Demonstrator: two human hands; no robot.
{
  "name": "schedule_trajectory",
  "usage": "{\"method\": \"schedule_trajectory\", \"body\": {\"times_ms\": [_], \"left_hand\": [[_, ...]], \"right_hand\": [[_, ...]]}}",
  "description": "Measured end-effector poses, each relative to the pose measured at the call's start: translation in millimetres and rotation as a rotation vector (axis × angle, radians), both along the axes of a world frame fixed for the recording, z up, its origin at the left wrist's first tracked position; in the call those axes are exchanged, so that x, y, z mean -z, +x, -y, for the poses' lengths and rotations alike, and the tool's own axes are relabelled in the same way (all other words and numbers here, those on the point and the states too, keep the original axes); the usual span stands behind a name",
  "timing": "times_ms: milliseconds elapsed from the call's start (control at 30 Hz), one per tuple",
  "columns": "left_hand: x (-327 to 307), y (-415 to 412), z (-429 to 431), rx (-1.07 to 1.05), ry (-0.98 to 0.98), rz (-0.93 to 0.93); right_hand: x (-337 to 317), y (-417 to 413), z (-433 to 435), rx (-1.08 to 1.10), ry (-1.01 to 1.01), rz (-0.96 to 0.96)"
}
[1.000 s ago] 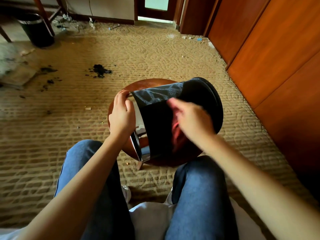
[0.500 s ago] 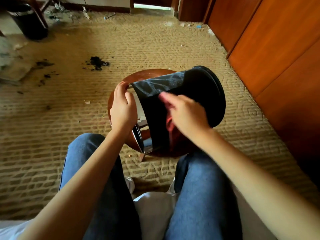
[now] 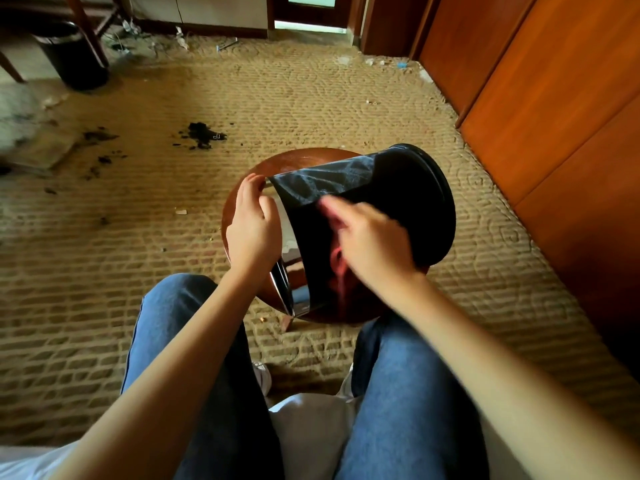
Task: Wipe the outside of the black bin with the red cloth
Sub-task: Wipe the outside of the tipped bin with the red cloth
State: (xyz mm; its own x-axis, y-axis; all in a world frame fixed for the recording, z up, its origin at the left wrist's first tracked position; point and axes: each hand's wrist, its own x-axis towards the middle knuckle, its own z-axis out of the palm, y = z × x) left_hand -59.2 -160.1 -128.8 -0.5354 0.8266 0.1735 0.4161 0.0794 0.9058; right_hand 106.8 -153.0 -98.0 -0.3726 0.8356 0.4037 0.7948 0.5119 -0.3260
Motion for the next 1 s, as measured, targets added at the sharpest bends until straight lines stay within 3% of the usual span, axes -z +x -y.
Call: {"method": "schedule_trajectory", "body": {"times_ms": [133,200,267,367,467,667,867,1000], "left_hand": [[2.7,6.9,4.4,0.012,0.033,0.021],[2.8,8.5,6.2,0.011,0.04,0.023],[1.8,7.6,5.7,0.004,0.036,0.021],[-1.1,4.0,2.3,0.005,0.022,0.013],[-1.7,2.4,2.5,0.008,0.005,-0.011],[-1.1,4.1,2.7,0.007,0.008,0.026],[-1.5,-1.2,-3.9,-0.007,0.008,0.056],[0.5,-1.7,-6.3,-0.008,0.023,0.074]], "right_hand": [[-12.6,76.2,-53.4,0.424,-0.132,-0.046],[-11.8,65.6,-46.1,0.455,-0.117,-0.035],[-5.8,30.2,-23.4,0.349,-0.067,-0.006],[7.9,-32.7,26.1,0.0,-0.005,-0.026],[8.7,-34.7,32.2,-0.154,0.048,-0.068],[-16.5,79.2,-46.7,0.34,-0.146,0.061],[-42.2,155.8,-59.5,0.506,-0.302,-0.279],[-54.3,203.2,-61.0,0.725,-0.594,-0.596]]}}
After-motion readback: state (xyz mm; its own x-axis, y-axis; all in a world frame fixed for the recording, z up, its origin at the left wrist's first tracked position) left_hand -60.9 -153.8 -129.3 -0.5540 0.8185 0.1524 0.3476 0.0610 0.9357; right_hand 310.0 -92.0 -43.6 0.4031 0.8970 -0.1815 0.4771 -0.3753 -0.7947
